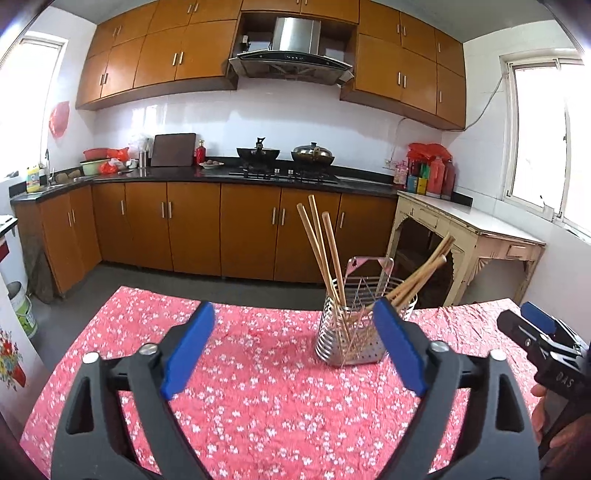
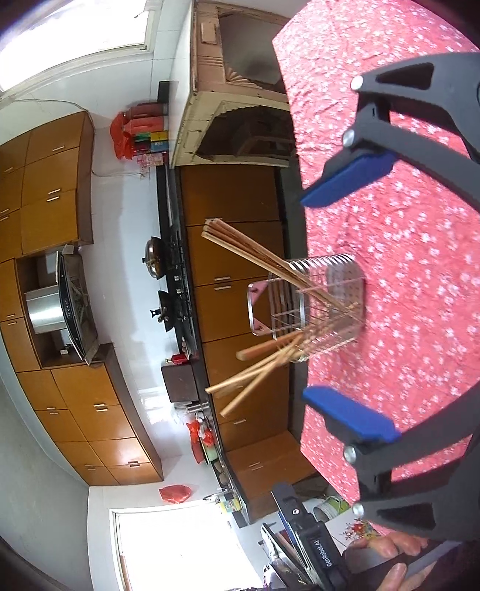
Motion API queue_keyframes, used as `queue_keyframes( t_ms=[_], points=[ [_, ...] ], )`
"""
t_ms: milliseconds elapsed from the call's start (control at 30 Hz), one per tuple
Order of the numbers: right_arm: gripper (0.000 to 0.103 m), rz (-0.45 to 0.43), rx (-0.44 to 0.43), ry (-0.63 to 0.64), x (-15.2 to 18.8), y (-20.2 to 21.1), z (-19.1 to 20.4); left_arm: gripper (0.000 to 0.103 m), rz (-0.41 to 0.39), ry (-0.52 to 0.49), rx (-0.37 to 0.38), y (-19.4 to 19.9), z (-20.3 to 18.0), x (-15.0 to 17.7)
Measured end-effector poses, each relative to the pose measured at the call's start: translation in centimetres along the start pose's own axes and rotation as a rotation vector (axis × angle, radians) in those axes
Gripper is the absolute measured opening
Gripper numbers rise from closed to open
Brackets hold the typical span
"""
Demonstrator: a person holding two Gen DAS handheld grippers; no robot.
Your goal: Organize utensils
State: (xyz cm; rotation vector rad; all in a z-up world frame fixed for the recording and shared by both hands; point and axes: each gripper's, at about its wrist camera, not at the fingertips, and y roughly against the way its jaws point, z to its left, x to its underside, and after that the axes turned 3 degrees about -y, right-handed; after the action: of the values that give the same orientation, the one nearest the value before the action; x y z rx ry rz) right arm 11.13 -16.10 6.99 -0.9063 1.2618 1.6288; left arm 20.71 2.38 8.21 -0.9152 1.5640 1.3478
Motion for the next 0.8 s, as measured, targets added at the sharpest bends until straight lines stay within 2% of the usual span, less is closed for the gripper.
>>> queue_keyframes(
  t_ms=[133,333,567,800],
  points=[
    [0.099,0.012,0.024,-0.008,1.6,0.8,0.0,0.101,-0.015,0.009,-0.020,1.4,0.5,1.7],
    [0.099,0.019,0.079,0.011,4.0,2.3,0.1,0.101,-0.002,0.013,-0.055,2.8,1.1,4.4],
    [0.099,0.051,0.082,0.010,6.3,3.3,0.7,0.101,0.006,-0.027,-0.098,4.0,0.5,7.5],
    [0.099,0.018,0.116,0.072,7.8,4.3,2.2,0.101,-0.008,-0.063,-0.133,5.3,0.0,9.2]
  ],
)
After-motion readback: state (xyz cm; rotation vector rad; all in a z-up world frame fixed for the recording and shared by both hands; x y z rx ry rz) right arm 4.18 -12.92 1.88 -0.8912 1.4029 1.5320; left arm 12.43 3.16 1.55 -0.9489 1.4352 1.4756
